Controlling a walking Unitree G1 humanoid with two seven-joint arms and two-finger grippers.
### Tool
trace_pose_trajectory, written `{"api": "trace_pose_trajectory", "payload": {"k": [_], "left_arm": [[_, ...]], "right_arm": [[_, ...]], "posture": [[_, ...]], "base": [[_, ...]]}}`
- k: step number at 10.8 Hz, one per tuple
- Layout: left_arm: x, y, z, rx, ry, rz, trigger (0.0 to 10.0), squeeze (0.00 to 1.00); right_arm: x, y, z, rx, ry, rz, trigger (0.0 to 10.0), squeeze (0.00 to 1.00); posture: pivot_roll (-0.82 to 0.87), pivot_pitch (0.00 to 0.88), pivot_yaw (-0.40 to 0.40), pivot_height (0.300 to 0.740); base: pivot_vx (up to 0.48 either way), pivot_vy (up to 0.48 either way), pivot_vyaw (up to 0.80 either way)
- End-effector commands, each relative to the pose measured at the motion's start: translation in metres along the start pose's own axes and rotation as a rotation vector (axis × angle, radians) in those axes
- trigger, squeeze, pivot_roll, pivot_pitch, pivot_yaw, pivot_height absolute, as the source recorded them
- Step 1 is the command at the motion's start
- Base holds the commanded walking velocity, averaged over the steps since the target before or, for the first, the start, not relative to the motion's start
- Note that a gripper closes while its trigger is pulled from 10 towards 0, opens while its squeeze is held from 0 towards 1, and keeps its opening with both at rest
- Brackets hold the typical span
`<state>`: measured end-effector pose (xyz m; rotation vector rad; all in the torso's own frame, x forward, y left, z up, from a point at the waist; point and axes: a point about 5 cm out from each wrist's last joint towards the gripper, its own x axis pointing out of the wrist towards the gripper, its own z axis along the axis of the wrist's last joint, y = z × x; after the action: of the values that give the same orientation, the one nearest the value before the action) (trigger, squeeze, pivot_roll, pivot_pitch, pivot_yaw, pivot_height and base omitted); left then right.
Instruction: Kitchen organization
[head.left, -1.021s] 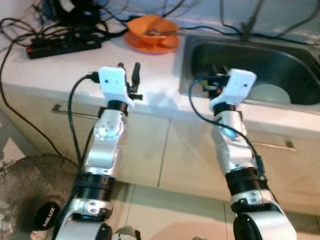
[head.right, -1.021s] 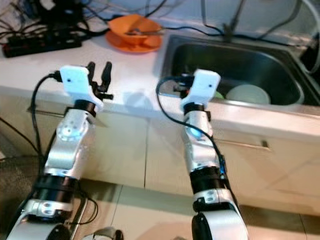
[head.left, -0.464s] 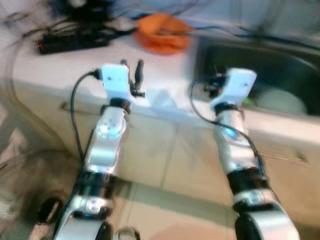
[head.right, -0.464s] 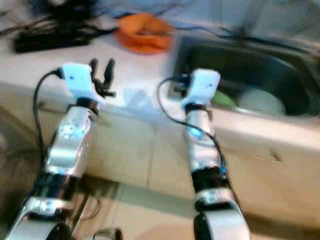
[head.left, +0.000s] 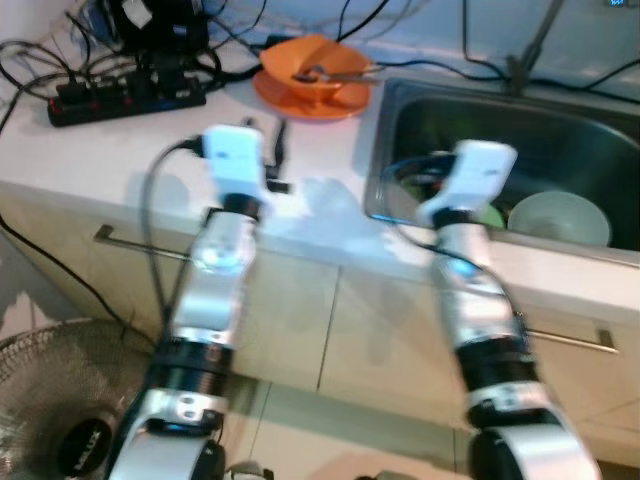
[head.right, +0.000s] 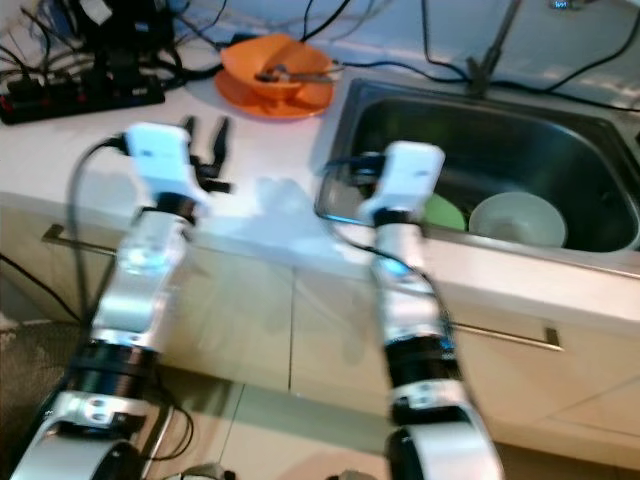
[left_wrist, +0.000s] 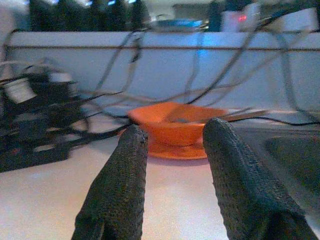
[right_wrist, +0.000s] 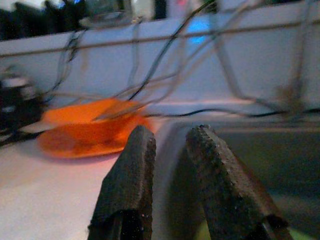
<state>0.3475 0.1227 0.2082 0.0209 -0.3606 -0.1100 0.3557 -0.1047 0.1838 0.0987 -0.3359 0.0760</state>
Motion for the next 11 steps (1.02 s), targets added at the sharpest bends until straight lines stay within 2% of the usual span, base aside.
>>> {"api": "trace_pose_trajectory", "payload": {"k": [1,4,5,11], "left_arm": [[0.0022,-0.0079,0.0024,-0.007,-0.004,-0.024,10.0,0.00],[0.0023,-0.0089,0.0023,-0.006,-0.004,-0.031,10.0,0.00],[0.0026,-0.0092,0.0024,-0.007,-0.004,-0.033,10.0,0.00],[0.0031,-0.0086,0.0033,-0.005,-0.008,-0.035,10.0,0.00]], "right_arm": [[0.0022,-0.0089,0.0051,0.002,-0.015,-0.022,10.0,0.00],[0.0027,-0.0088,0.0038,0.026,-0.002,-0.028,10.0,0.00],[0.0027,-0.0088,0.0038,0.033,-0.003,-0.025,10.0,0.00],[0.0022,-0.0061,0.0060,0.021,-0.025,-0.011,10.0,0.00]], "posture": [[0.06,0.079,-0.037,0.740],[0.06,0.078,-0.037,0.740],[0.06,0.076,-0.038,0.740],[0.06,0.077,-0.038,0.740]], "base": [[0.262,0.000,0.00],[0.260,0.000,0.00],[0.266,0.000,-0.80],[0.266,0.000,0.00]]}}
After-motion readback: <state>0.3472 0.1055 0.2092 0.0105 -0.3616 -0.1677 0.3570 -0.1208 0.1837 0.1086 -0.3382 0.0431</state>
